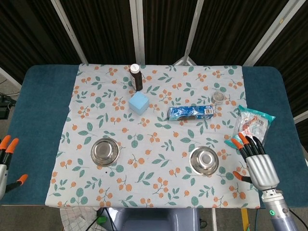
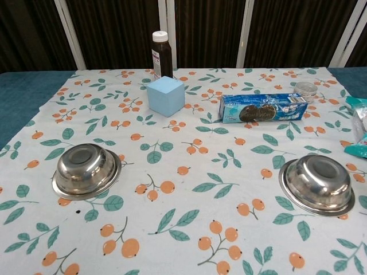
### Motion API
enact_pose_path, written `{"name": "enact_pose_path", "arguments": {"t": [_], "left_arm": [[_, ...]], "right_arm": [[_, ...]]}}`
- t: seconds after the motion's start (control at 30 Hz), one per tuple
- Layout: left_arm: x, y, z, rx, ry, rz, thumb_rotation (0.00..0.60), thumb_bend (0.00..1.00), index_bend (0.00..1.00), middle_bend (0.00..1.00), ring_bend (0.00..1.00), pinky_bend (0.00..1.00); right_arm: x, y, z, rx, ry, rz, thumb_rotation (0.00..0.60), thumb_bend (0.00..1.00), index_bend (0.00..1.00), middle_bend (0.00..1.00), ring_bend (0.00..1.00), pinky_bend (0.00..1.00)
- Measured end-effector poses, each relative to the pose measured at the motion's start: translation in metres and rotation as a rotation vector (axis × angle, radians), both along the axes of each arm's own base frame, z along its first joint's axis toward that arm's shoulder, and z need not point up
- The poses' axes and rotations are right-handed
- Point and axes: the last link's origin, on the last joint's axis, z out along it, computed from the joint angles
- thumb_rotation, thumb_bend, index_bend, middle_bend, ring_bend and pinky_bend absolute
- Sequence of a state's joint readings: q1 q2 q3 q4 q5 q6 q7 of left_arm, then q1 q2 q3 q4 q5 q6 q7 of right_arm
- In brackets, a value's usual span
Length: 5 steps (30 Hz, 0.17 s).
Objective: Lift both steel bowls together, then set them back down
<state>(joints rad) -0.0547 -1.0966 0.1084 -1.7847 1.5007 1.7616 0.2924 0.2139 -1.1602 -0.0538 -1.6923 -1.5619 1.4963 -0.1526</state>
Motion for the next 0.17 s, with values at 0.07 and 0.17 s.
{"name": "enact_pose_path", "arguments": {"t": [0.07,0.17], "left_arm": [[-0.007,-0.004,0.001,0.009,-0.003,0.003,0.600,0.00,0.03,0.00,0.00,0.08],[-0.015,-0.008,0.001,0.025,-0.008,0.020,0.600,0.00,0.03,0.00,0.00,0.08]], "right_arm": [[-0.005,0.006,0.005,0.002,0.029,-0.013,0.600,0.03,0.15,0.00,0.06,0.00],[-0.007,0.010,0.012,0.005,0.068,-0.032,0.600,0.03,0.15,0.00,0.06,0.00]]}}
